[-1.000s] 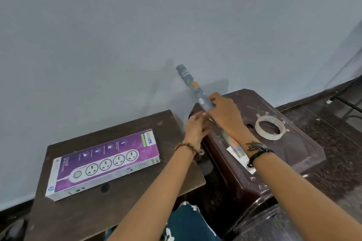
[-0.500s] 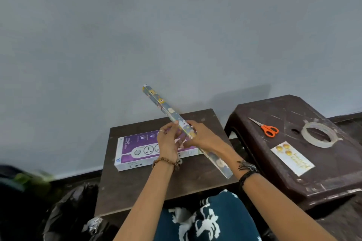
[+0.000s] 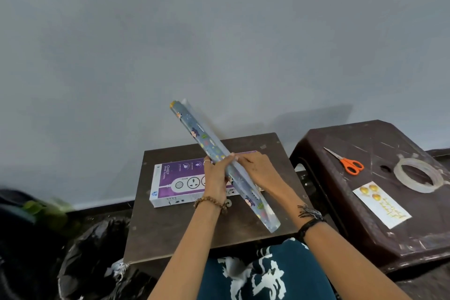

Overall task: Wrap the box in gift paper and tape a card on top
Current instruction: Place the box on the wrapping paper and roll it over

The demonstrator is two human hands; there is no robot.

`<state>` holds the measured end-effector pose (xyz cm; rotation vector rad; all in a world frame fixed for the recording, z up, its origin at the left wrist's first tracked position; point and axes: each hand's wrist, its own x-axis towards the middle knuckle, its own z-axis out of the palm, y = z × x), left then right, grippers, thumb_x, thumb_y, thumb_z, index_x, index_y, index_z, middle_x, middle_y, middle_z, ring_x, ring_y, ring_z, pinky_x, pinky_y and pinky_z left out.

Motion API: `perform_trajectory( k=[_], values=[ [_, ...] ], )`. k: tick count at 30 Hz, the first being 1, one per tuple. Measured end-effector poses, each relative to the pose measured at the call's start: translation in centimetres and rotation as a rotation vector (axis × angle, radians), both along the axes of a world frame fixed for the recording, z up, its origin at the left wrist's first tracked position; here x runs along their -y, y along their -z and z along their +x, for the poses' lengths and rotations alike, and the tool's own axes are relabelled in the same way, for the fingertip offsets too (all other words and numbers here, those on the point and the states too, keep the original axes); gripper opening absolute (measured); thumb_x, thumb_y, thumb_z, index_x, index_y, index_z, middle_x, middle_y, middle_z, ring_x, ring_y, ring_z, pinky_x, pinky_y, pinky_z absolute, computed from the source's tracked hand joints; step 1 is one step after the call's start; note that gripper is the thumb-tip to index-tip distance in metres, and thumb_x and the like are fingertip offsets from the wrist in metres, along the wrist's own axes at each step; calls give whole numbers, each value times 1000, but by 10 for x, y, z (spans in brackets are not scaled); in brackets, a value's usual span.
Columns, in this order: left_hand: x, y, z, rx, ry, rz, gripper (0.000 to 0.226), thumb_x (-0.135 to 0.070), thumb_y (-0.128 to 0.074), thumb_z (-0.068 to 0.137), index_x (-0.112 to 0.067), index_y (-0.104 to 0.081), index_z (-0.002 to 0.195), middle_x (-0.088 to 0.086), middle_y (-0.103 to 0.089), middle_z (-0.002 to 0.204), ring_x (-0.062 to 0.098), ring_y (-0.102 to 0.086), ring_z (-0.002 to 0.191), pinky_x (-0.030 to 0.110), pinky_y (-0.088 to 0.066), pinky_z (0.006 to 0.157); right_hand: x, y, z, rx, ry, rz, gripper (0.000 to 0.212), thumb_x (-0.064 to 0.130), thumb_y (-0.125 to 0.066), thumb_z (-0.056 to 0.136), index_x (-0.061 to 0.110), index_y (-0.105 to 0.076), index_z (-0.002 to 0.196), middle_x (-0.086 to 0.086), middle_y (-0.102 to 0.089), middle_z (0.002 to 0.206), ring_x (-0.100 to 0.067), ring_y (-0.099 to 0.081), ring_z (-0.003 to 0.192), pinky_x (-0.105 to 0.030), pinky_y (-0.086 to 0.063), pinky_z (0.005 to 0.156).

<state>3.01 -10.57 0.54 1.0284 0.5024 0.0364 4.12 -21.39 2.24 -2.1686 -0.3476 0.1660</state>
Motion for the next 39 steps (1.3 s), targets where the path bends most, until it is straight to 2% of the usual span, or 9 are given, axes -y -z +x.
perform_trajectory(
  k=[6, 12, 15, 19, 28, 30, 32, 34, 39],
  values=[
    [0, 8, 5, -44, -43, 81, 58, 3, -64, 81, -9, -37, 131, 12, -58, 107, 20, -58, 83, 27, -51, 64, 0, -1, 13, 70, 235, -128, 29, 17, -43, 92, 10, -38, 64, -11, -38, 63, -17, -29, 58, -31, -23, 55],
    [8, 2, 14, -25, -80, 683, 108, -4, -71, 68, -26, 0, 148, 4, -28, 122, 24, -50, 84, 35, -49, 77, -1, 0, 8, 158, 146, -162, 30, 20, -40, 97, 2, -51, 76, -15, -55, 72, -24, -47, 63, -41, -39, 62],
    [6, -4, 15, -55, -16, 1039, 98, -6, -60, 75, -33, 0, 148, 10, -20, 132, 31, -50, 79, 33, -44, 65, 4, 0, 16, 165, 162, -113, 28, 19, -42, 97, 0, -57, 82, -15, -58, 75, -24, -51, 66, -40, -42, 65],
    [-14, 9, 21, -113, 139, 1537, 41, -14, -46, 91, -27, -48, 130, 13, -6, 151, 33, -44, 115, 40, -46, 83, 10, -16, 25, 175, 218, 107, 31, 17, -43, 97, 6, -41, 67, -5, -36, 58, -13, -29, 54, -26, -24, 51],
    [9, 23, 17, -169, 464, 1547, 81, -60, -51, 83, -18, -20, 146, 11, -5, 156, 32, -17, 141, 46, -24, 112, 13, -12, 37, 144, 279, -191, 33, 15, -36, 96, 17, -35, 63, -3, -40, 63, -25, -43, 67, -32, -29, 54],
    [7, 31, 18, -169, 599, 1621, 86, -61, -51, 82, -21, -13, 148, 10, -6, 156, 29, -12, 143, 48, -14, 115, 16, -6, 31, 187, 313, -354, 16, 12, -40, 94, 12, -55, 101, -9, -55, 93, -30, -53, 85, -35, -39, 65],
    [-3, 34, 20, -87, 632, 1489, 72, -54, -45, 89, -21, -18, 148, 5, -19, 154, 23, -14, 143, 52, -6, 114, 22, 4, 25, 328, 263, -555, 51, 4, -51, 88, 7, -38, 138, -12, -51, 126, -31, -55, 105, -37, -46, 78],
    [-21, 30, 26, 8, 622, 1332, 49, -36, -37, 97, -21, -30, 144, 1, -31, 149, 22, -17, 142, 55, -4, 114, 24, 12, 21, 569, 102, -675, 73, -8, -70, 68, 6, -45, 135, -18, -53, 131, -34, -57, 113, -42, -49, 89],
    [-81, 22, 45, -179, 1123, 1643, 84, -25, -57, 84, -30, -3, 149, 5, 3, 157, 25, 7, 145, 56, 1, 113, 12, 16, 18, 576, -409, -964, 64, 1, -55, 87, 19, -32, 143, -14, -16, 155, -29, -14, 143, -49, -10, 116]
  ],
)
